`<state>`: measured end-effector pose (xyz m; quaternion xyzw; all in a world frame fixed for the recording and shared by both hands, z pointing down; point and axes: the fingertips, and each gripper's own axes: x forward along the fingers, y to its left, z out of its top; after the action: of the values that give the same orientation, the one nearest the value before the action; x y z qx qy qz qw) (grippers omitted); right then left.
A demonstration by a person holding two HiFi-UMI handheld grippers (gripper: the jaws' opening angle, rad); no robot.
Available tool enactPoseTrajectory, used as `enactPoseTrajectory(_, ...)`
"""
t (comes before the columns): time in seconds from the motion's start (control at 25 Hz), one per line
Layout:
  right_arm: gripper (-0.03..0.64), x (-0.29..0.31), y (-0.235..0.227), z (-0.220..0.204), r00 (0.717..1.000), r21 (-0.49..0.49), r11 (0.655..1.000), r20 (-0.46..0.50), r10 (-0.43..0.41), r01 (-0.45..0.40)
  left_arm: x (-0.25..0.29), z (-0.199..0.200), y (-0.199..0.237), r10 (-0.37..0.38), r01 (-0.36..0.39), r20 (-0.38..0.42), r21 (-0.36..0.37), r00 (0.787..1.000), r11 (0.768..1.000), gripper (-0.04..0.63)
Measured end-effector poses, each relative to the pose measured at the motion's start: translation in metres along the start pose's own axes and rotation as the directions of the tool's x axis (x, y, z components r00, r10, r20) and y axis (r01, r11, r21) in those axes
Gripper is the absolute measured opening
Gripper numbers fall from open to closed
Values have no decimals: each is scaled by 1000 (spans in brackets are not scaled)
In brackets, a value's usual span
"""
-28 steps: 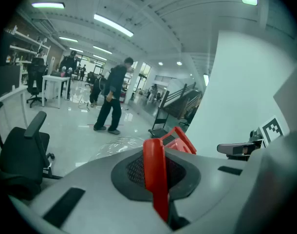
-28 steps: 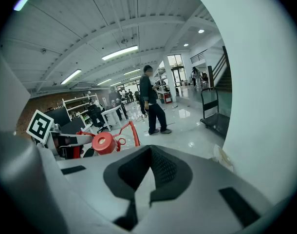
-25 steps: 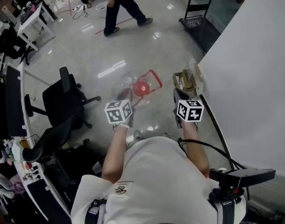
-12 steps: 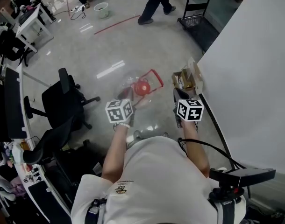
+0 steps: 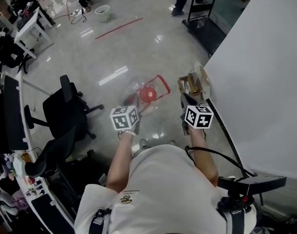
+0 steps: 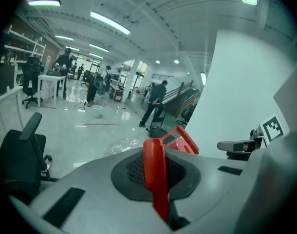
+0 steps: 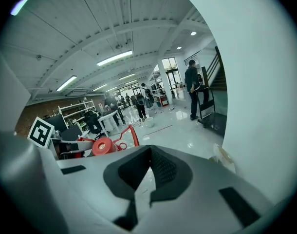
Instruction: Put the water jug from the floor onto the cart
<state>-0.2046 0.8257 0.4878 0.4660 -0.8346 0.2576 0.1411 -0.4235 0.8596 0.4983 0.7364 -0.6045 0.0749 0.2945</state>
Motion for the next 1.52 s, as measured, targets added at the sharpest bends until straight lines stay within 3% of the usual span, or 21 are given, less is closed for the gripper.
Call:
enactPoseTrajectory(0.88,15,25,43,-7,996,57,995,50,-79,76,4,13,45,-95,98,-39,67,995,993,3)
enactPoseTrajectory(1.24,15,43,24,4,992,85,990,57,-115,110,33,27,46,-122,125,-51,61,991,990,3)
enactPoseTrajectory(1.52,15,100,-12,35,990,116,988,75,-115,106,98,53,47,-147,150,-62,53,987,987,3)
